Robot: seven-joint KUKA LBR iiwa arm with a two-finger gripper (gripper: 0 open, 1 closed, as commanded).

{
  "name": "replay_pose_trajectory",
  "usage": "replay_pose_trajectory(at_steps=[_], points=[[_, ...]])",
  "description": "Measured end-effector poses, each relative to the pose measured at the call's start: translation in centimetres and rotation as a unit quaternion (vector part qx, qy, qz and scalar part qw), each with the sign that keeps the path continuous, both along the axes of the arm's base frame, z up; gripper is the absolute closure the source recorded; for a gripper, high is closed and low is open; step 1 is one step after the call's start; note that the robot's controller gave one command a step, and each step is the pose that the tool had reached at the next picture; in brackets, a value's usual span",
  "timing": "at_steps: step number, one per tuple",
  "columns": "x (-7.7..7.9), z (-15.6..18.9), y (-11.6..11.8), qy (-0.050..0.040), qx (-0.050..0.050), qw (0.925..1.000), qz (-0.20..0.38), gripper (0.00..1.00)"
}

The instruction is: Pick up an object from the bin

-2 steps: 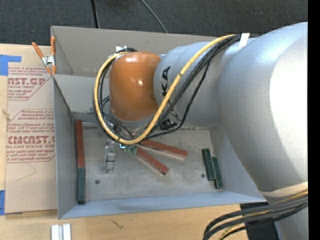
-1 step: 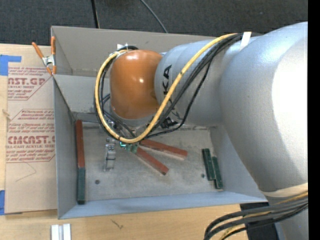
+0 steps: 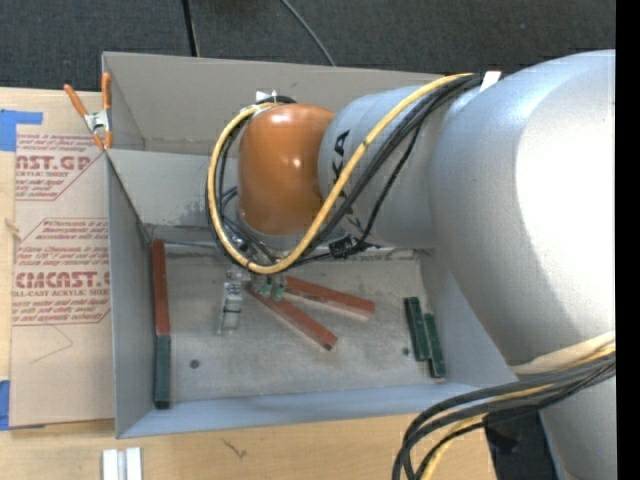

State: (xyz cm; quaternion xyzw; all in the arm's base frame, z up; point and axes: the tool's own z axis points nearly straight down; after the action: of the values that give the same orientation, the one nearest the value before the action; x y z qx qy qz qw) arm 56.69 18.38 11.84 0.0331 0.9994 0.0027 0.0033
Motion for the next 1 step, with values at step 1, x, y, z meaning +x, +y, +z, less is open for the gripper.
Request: replay_pose_trajectory(at_steps=[1], points=[[0.23,-3.23,-1.2,0.0039,-0.005,0.999,-0.044,0.0]])
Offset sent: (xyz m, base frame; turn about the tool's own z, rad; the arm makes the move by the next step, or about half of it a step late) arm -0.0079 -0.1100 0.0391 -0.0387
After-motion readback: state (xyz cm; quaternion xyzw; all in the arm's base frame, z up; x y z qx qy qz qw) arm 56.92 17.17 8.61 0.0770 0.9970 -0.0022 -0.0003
